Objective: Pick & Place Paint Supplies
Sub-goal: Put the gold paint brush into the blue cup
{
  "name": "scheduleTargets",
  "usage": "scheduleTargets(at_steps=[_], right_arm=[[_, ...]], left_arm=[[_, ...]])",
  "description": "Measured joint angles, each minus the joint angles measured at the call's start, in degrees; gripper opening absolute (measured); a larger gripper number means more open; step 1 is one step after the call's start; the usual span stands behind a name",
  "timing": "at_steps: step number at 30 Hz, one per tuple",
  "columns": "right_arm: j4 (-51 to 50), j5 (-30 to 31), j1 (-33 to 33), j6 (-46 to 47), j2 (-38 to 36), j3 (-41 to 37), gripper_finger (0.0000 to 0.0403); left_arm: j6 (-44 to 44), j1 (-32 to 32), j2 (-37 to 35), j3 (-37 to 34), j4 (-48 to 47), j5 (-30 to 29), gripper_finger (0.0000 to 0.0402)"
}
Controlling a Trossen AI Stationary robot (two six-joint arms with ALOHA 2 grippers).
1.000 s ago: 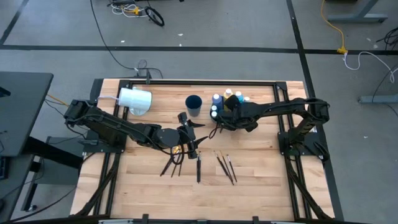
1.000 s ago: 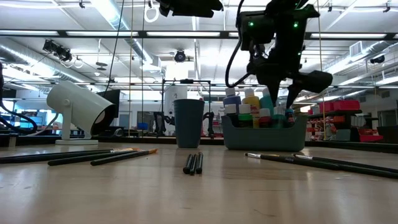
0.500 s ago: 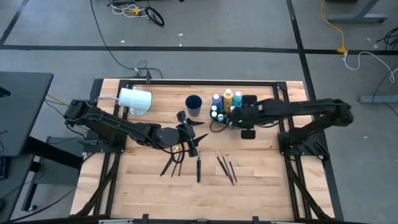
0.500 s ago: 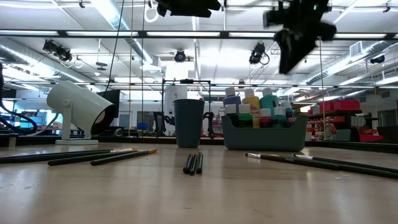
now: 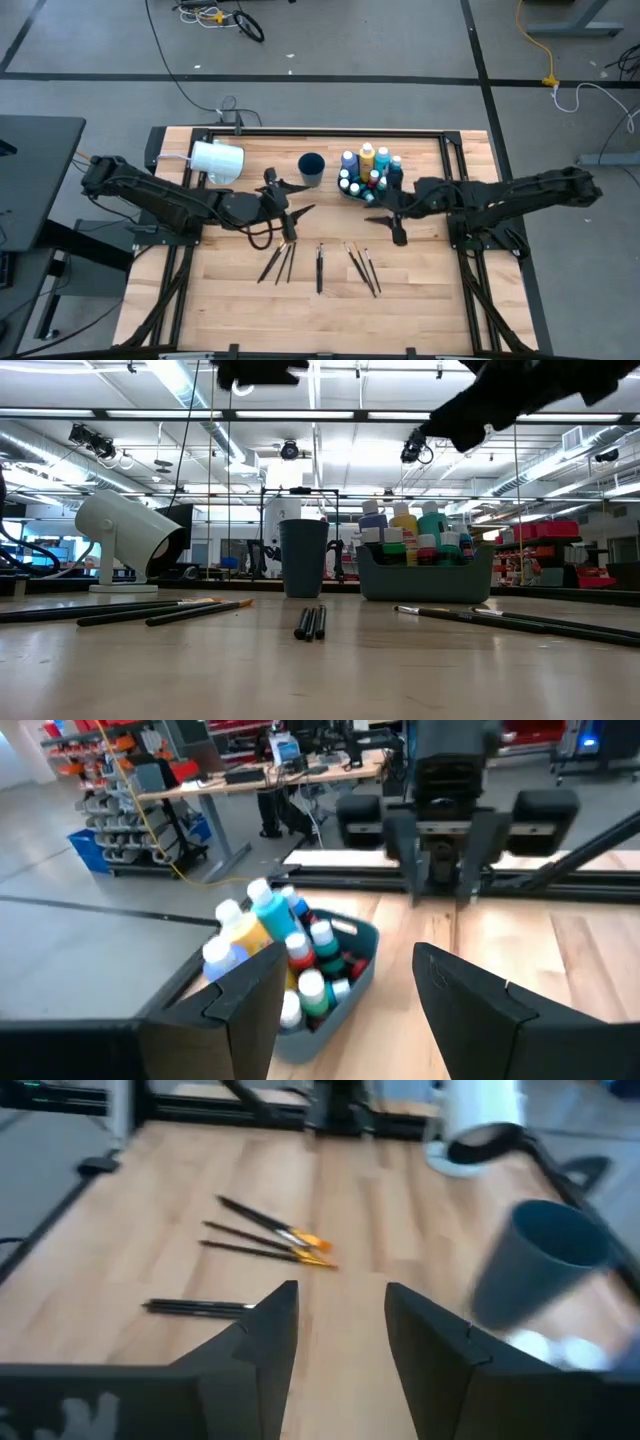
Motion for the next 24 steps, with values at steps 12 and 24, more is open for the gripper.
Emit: scheduleTargets(at_steps=[12, 24], right_arm=[[23.07, 17.97, -0.31, -6.98, 2.16, -7.68, 0.0155], [24.18, 16.8, -0.84, -6.32, 2.2, -7.68, 0.0155]], left_arm=[[-21.61, 0.21, -0.5, -13.06, 7.11, 9.04, 0.0229], [-33.12, -0.16, 6.96, -14.14, 2.02, 11.27, 0.0229]])
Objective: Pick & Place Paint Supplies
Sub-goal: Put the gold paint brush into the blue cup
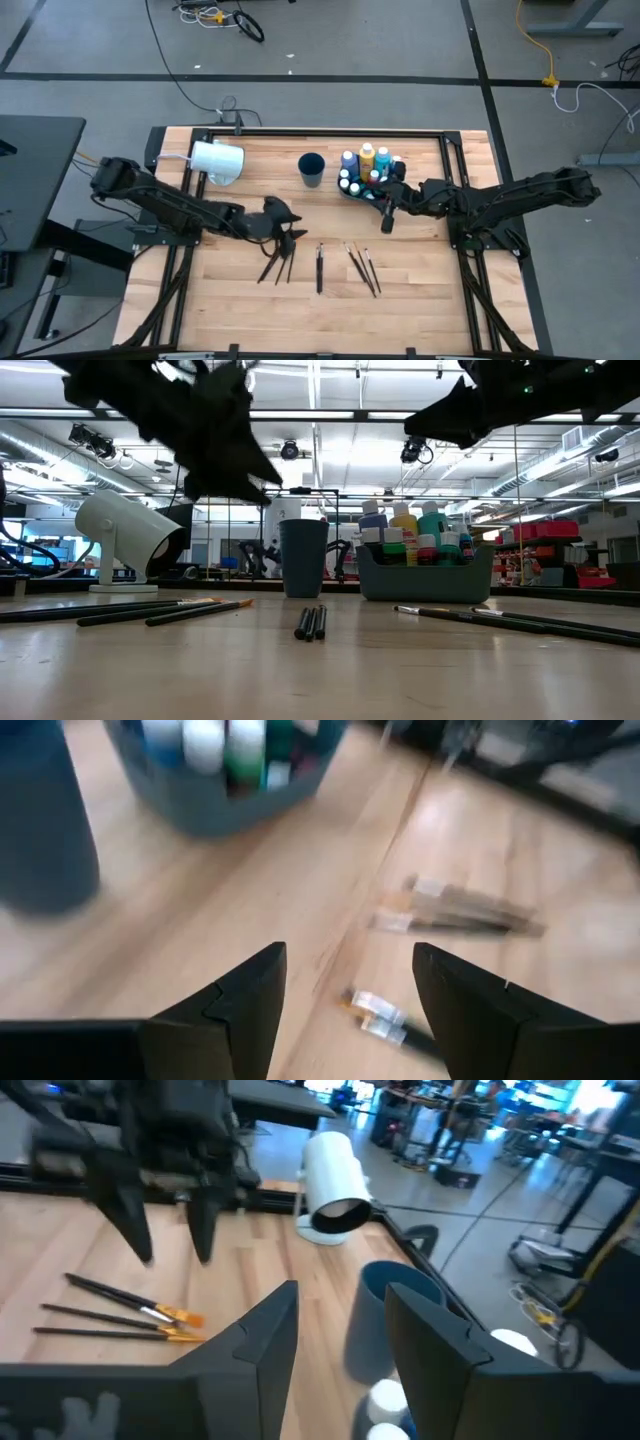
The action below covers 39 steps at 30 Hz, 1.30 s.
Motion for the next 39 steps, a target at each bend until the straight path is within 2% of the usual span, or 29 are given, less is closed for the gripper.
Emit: scheduleTargets(at_steps=[6, 18, 21, 30, 39], right_arm=[[-0.08, -1.15, 0.0, 0.02, -0.02, 0.0, 0.0155], [-0.83, -1.12, 0.0, -0.01, -0.02, 0.0, 0.0155], [-0.83, -1.12, 0.0, -0.02, -0.02, 0.0, 0.0155], [-0.81, -1.1, 0.0, -0.04, -0.02, 0.0, 0.0155], [-1.52, -1.08, 0.0, -0.04, 0.07, 0.07, 0.0155]], left_arm=[[-7.36, 0.65, 6.35, 0.0, -1.53, -0.54, 0.0229], [-22.39, 0.83, 8.43, -0.02, -19.61, -0.38, 0.0229], [-23.53, 0.83, 8.45, 0.0, -18.74, -2.0, 0.0229], [-23.96, 0.66, 8.52, 0.0, -18.89, -1.87, 0.0229], [-24.43, 0.02, 15.07, 0.42, -15.69, -2.55, 0.0216]])
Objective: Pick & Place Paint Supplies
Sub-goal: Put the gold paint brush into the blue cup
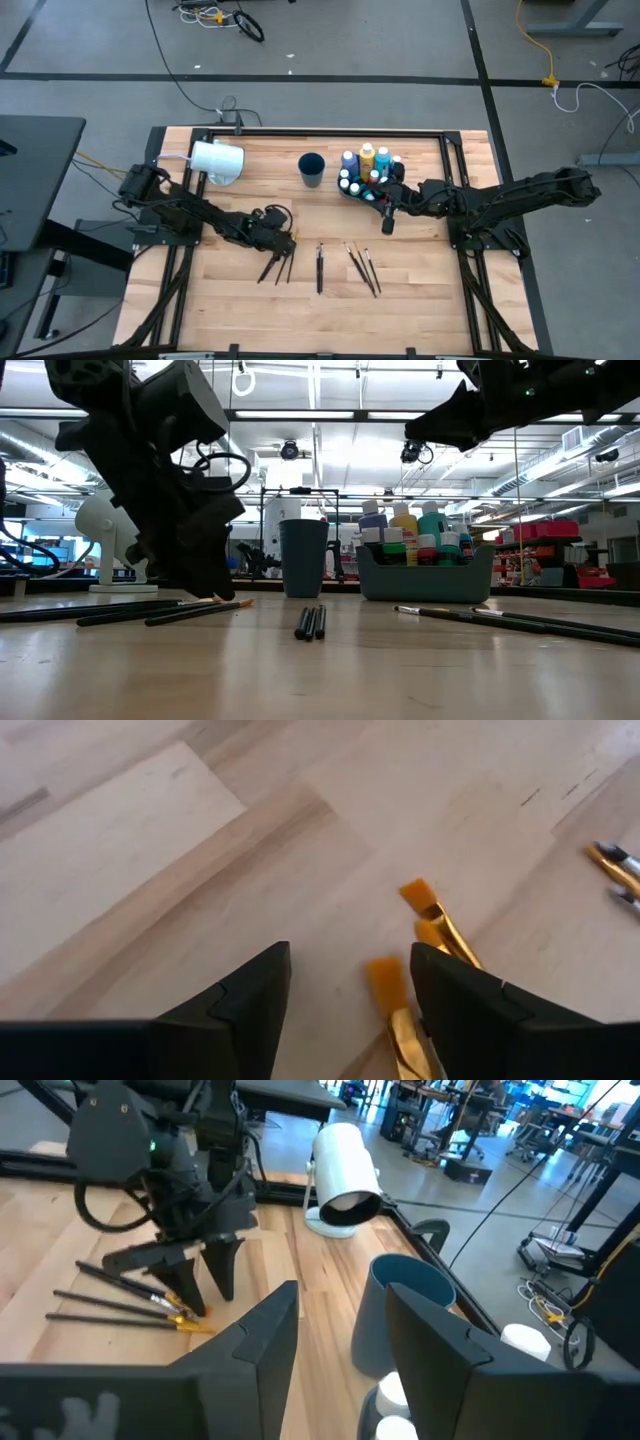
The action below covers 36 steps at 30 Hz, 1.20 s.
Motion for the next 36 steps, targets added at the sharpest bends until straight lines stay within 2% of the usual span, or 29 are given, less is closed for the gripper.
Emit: scheduleTargets(at_steps=[6, 20, 25, 28, 36], right_arm=[[-0.65, 0.0, -0.01, -0.01, 0.0, -0.02, 0.0155], [-0.99, 0.09, 0.0, -0.02, 0.0, -0.02, 0.0155], [-0.96, 0.09, -0.02, -0.01, 0.0, -0.02, 0.0155], [-0.95, 0.08, -0.01, -0.02, 0.0, -0.02, 0.0155], [-0.91, 0.06, -0.02, 0.0, 0.0, -0.02, 0.0155]], left_arm=[[-1.68, -0.57, 0.27, 0.04, -0.77, 0.24, 0.0163], [-2.38, -1.51, 0.42, 0.26, 1.76, 4.06, 0.0009], [-0.99, -1.57, -0.67, 0.15, 2.65, 5.6, 0.0009], [0.92, -1.77, -3.32, 0.11, 2.76, 4.38, 0.0006], [7.62, 0.02, -12.82, 0.15, 3.46, -8.82, 0.0005]])
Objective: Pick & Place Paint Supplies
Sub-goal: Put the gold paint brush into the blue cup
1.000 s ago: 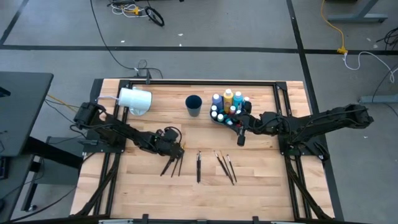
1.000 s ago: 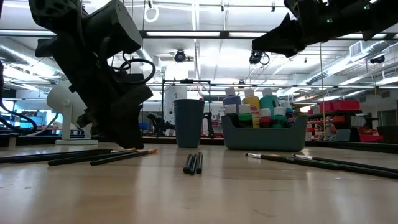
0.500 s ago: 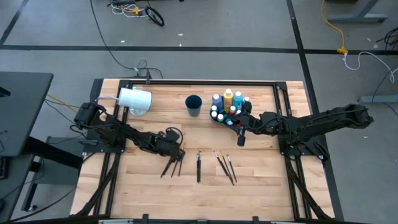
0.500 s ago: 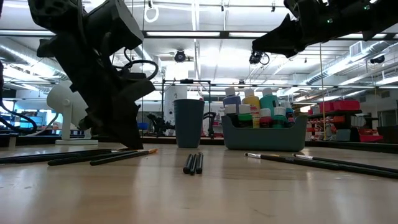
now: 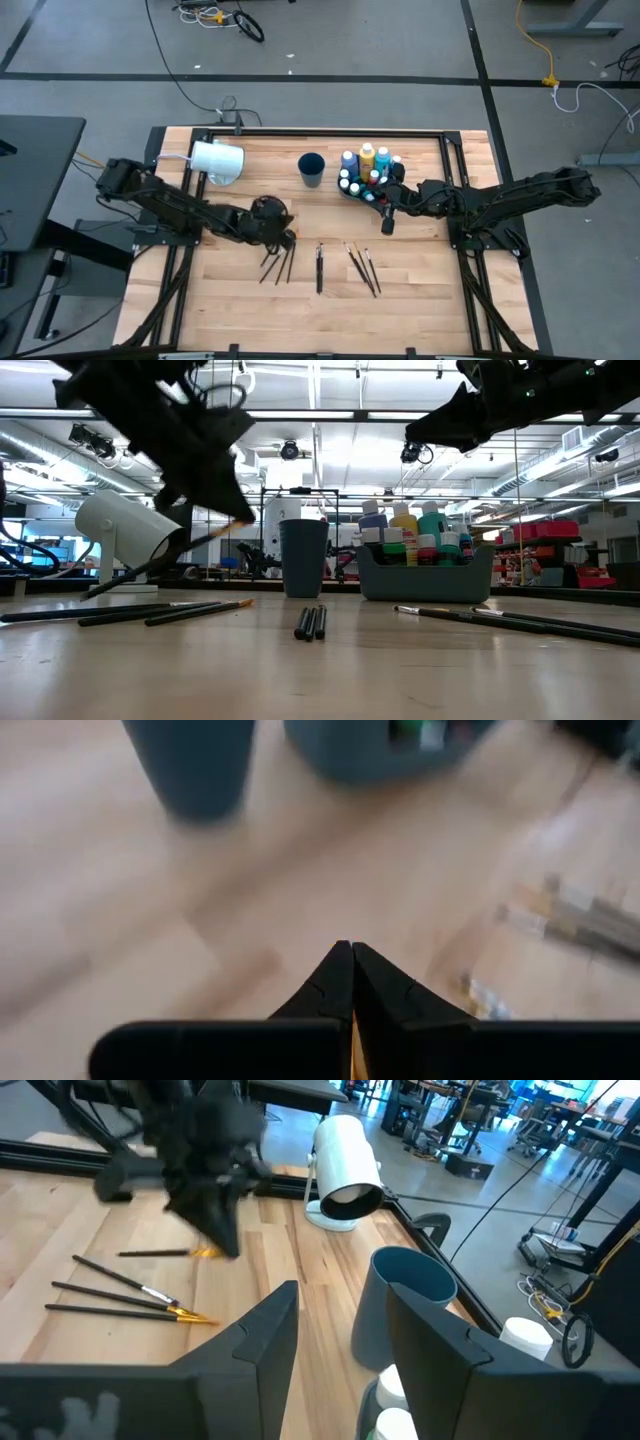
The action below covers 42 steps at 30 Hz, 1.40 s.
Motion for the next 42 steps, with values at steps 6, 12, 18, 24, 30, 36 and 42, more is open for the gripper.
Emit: scheduleTargets(at_steps=[6, 12, 18, 24, 30, 36, 42], right_arm=[[0.21, -0.03, 0.0, 0.0, 0.02, 0.0, 0.0155], [0.04, -0.03, 0.01, 0.0, 0.02, 0.0, 0.0155], [0.1, -0.03, 0.0, -0.02, 0.02, 0.0, 0.0155], [0.08, 0.01, 0.01, -0.77, 0.02, 0.0, 0.0155], [0.39, 0.01, 0.01, -1.57, 0.02, 0.0, 0.0155], [0.45, 0.03, 0.0, -1.81, 0.02, 0.0, 0.0155], [0.42, 0.01, 0.01, -2.1, 0.02, 0.0, 0.0155]], left_arm=[[18.62, 3.1, -7.37, 0.01, 10.26, -8.41, 0.0003], [50.9, 5.55, -10.3, 0.13, 38.71, -12.33, 0.0002], [69.88, 10.68, -7.62, 0.11, 62.53, -0.54, 0.0002], [69.3, 18.99, -0.57, 0.09, 73.15, 6.73, 0.0002], [66.43, 27.13, 8.97, 0.07, 83.45, 12.33, 0.0002], [63.95, 30.77, 15.47, 0.07, 84.29, 12.71, 0.0002], [64.09, 30.82, 21.71, 0.07, 84.22, 15.36, 0.0004]])
